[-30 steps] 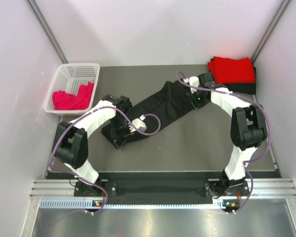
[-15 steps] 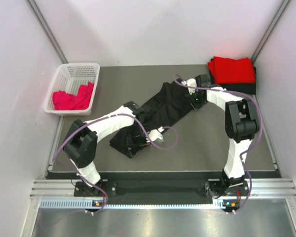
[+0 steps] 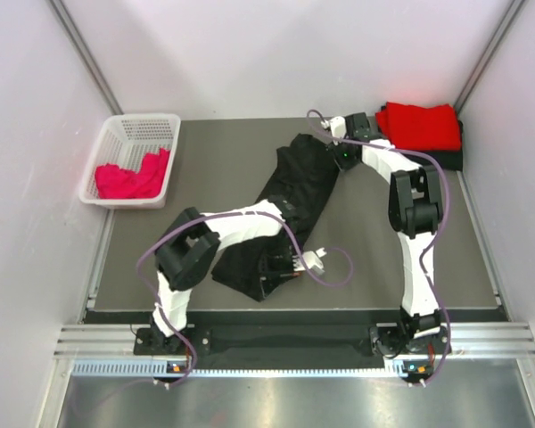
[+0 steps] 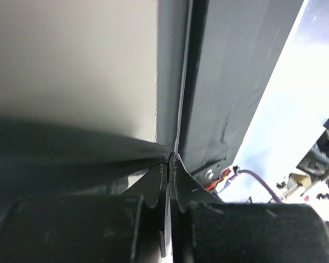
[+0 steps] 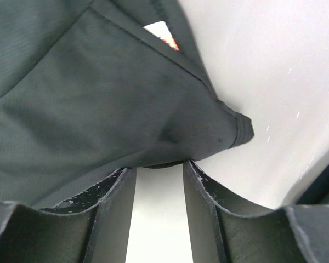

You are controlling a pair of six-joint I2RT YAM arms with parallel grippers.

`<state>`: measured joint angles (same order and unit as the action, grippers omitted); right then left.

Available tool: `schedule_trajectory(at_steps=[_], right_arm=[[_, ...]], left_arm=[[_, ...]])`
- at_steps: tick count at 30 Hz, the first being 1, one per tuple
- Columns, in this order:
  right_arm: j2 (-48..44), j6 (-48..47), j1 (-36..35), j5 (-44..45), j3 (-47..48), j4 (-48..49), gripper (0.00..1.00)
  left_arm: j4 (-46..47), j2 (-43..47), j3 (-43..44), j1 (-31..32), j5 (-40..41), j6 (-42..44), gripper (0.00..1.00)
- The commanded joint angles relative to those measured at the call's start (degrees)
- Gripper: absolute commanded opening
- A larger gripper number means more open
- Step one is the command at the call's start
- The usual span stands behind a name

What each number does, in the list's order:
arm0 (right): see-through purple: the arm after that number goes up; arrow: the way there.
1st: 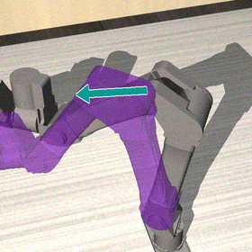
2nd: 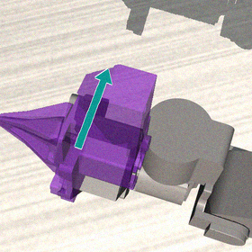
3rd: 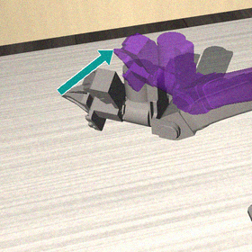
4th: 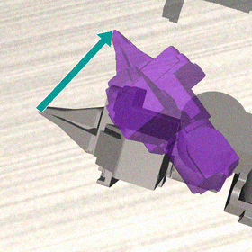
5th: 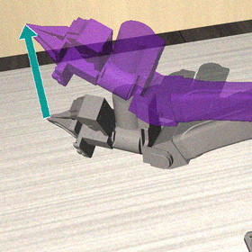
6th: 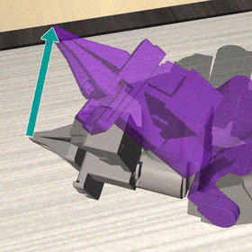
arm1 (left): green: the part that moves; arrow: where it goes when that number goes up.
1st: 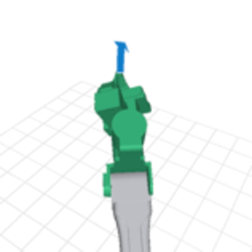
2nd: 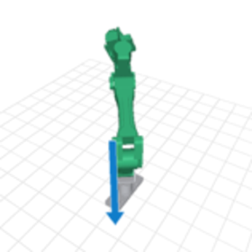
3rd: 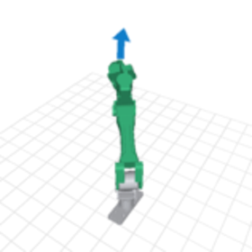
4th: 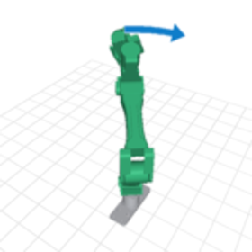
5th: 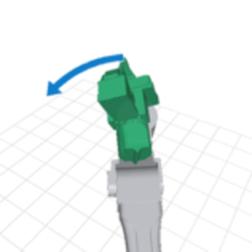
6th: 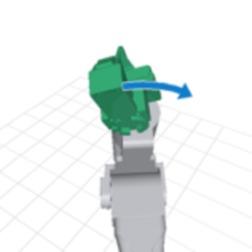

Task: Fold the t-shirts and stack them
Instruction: Fold the tshirt

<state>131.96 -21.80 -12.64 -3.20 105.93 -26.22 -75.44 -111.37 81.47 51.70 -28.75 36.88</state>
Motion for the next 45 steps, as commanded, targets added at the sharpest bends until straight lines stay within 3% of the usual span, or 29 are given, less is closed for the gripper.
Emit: schedule_trajectory(at_steps=[1,7,10,15,18,23,28,33,45], right_arm=[[3.82,0.71,-0.45,-0.23,4.8,0.38,0.41],[8.57,-0.78,-1.24,0.65,10.96,1.78,0.42],[7.7,-1.93,-1.59,2.06,9.92,2.14,0.42],[-1.25,-2.9,0.25,2.85,2.28,0.47,0.43],[-9.16,-1.58,2.36,2.85,-2.38,-0.58,0.43],[-19.79,1.67,2.98,-1.26,-7.92,-2.34,0.44],[-20.78,5.89,0.52,-8.04,-11.09,-2.61,0.44],[-15.6,6.25,-2.03,-7.52,-7.5,-1.03,0.44],[-0.84,4.05,-2.82,-5.15,6.91,0.64,0.43]], left_arm=[[-5.87,-3.4,3.86,3.49,-5.17,-0.76,0.01],[-2.79,-12.72,11.86,7.62,-7.8,-4.62,0.07],[-1.82,-15.36,17.13,10.17,-7.46,-6.3,0.2],[-3.83,-15.72,27.31,13.42,-5.35,-7.09,0.36],[-5.06,-12.74,29.88,13.42,-2.89,-6.65,0.38],[-2.09,-4.31,23.66,11.76,2.03,-7.0,0.38],[6.58,0.45,8.37,7.9,6.07,-7.35,0.31],[14.52,3.09,-0.87,5.61,9.5,-6.65,0.29],[18.84,-4.72,-1.94,4.2,5.29,-6.91,0.29]])
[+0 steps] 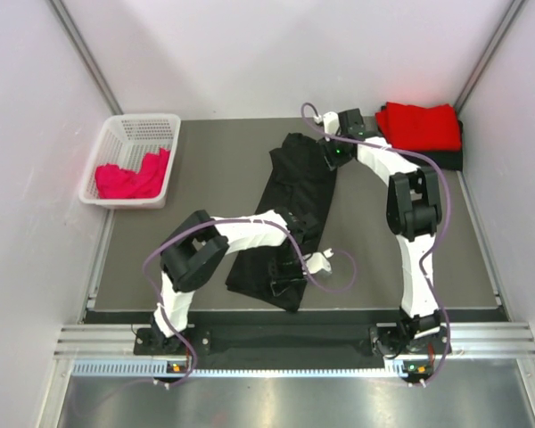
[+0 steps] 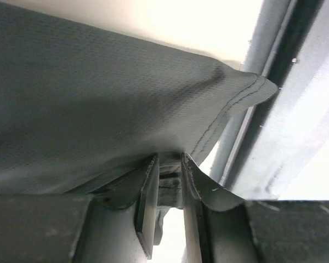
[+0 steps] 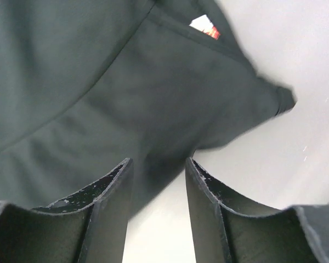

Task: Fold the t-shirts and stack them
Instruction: Fold the tshirt

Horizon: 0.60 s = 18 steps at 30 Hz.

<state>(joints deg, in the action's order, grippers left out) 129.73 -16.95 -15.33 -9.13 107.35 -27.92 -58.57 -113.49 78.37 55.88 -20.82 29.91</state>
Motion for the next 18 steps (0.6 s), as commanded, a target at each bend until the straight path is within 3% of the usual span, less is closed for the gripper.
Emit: schedule_trajectory(at_steps=[1,7,13,18], right_arm=[[2.44,-1.15,-0.22,1.3,6.37,2.43,0.43],[11.14,-5.28,-0.49,4.64,14.81,3.49,0.43],[16.94,-7.48,-0.75,5.52,21.49,3.75,0.43],[22.75,-9.24,-1.02,5.96,33.17,-1.08,0.42]], left_arm=[[1.7,-3.39,1.69,0.02,-2.91,0.06,0.29],[0.38,-11.38,8.55,0.72,-6.07,-0.12,0.29],[-2.69,-19.82,20.84,1.87,-8.53,-0.82,0.29],[-5.16,-23.44,27.8,2.48,-9.33,-0.82,0.28]])
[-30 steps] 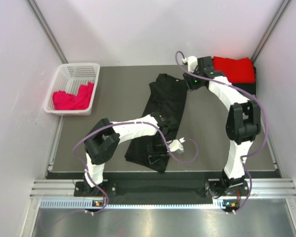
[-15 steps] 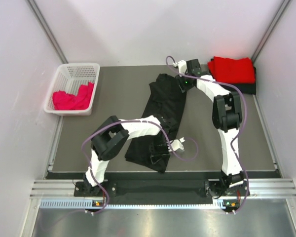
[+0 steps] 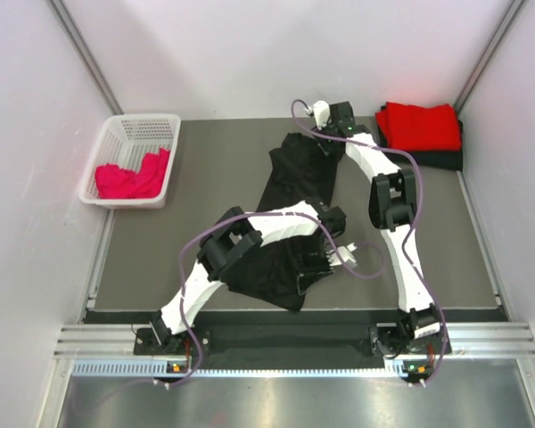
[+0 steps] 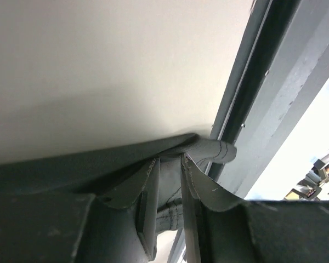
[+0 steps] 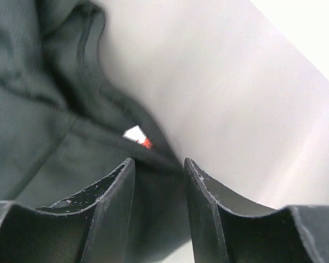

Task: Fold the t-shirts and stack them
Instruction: Fold the tshirt

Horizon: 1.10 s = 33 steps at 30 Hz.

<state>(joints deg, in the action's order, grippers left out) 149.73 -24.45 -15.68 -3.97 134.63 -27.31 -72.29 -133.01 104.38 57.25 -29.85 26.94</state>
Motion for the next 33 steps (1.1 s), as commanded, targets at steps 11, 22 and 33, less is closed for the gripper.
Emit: schedule_trajectory(at_steps=[11,22,33], right_arm=[[-5.39,0.89,0.65,3.62,7.15,3.4,0.48],[-52.39,33.18,3.64,-9.37,-40.37,5.46,0.53],[-73.35,55.03,-10.41,-25.12,-90.14,2.08,0.49]], left_arm=[[7.43,8.18,3.91,0.93,6.89,0.05,0.3],[19.71,46.39,-13.01,-7.14,23.78,-12.94,0.51],[28.0,59.1,-39.41,-36.82,4.4,-39.68,0.54]])
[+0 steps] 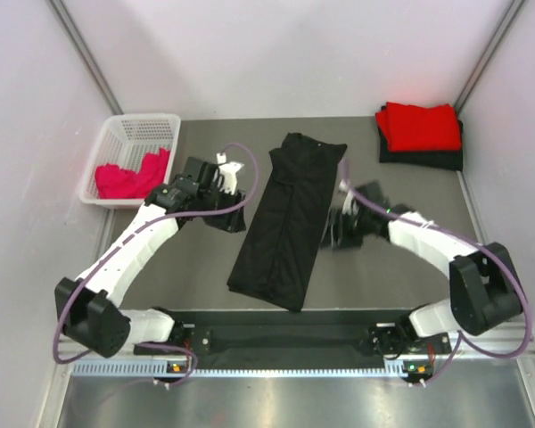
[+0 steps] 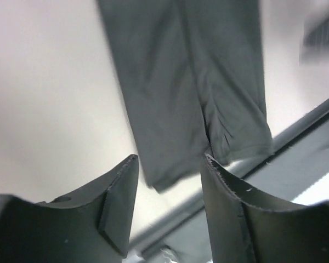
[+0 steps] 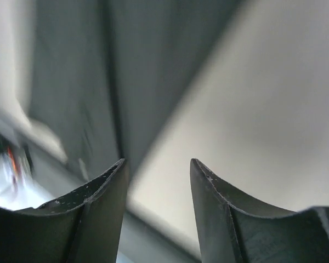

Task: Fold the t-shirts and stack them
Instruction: Fold the tshirt

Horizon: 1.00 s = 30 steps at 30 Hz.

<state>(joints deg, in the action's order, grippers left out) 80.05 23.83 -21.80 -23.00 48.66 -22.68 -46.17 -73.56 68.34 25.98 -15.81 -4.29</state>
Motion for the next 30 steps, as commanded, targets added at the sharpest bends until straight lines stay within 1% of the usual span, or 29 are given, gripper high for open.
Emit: schedule_trajectory(at_steps=[1,3,4,6,7,10,14,17,18,19,20,25,29,30], right_arm=[[-4.63,9.01,-5.87,-6.87,-7.67,-0.89,0.49],[-5.34,12.53,-7.28,-8.02,-10.94,2.09,0.48],[-5.26,13.86,-8.77,-8.54,-14.09,3.33,0.48],[-4.91,16.23,-10.71,-10.04,-16.75,5.53,0.48],[-4.73,18.33,-12.89,-10.3,-18.41,7.97,0.48],[-3.16,22.81,-16.68,-11.62,-19.75,12.99,0.47],[0.54,27.05,-21.43,-11.98,-17.64,17.22,0.47],[3.44,28.46,-23.72,-11.19,-15.97,18.37,0.47],[4.4,28.46,-23.81,-10.92,-15.71,18.37,0.47],[4.76,28.46,-23.99,-10.49,-15.18,17.59,0.47],[5.11,28.46,-24.08,-10.05,-15.0,17.06,0.47],[6.96,28.81,-24.78,-9.34,-14.3,16.17,0.46],[8.28,28.81,-25.48,-9.51,-13.42,15.47,0.45],[8.37,28.72,-25.57,-9.34,-13.16,15.12,0.45]], left_arm=[[0.14,-1.14,-5.3,-7.24,-11.33,-8.71,0.53],[-0.76,-4.03,-7.42,-10.84,-15.97,-8.19,0.51],[-1.89,-5.18,-7.51,-11.64,-16.52,-7.66,0.5],[-3.22,-7.72,-8.74,-13.4,-18.11,-5.99,0.49],[-3.48,-8.17,-9.09,-13.93,-18.37,-4.86,0.49],[-4.88,-10.98,-10.41,-14.99,-17.41,-2.74,0.49],[-4.63,-12.4,-12.0,-16.4,-18.11,-2.21,0.5],[-4.8,-13.71,-13.05,-16.48,-17.85,-2.56,0.53],[-4.63,-13.98,-13.23,-16.57,-17.85,-2.56,0.55],[-4.89,-14.24,-13.14,-16.49,-17.94,-2.21,0.59],[-5.07,-14.68,-13.05,-16.48,-18.28,-1.77,0.6],[-7.08,-18.01,-12.79,-16.48,-18.56,0.43,0.59],[-7.44,-20.65,-12.88,-16.48,-19.87,1.39,0.56],[-7.79,-21.53,-12.88,-16.48,-20.04,1.48,0.53]])
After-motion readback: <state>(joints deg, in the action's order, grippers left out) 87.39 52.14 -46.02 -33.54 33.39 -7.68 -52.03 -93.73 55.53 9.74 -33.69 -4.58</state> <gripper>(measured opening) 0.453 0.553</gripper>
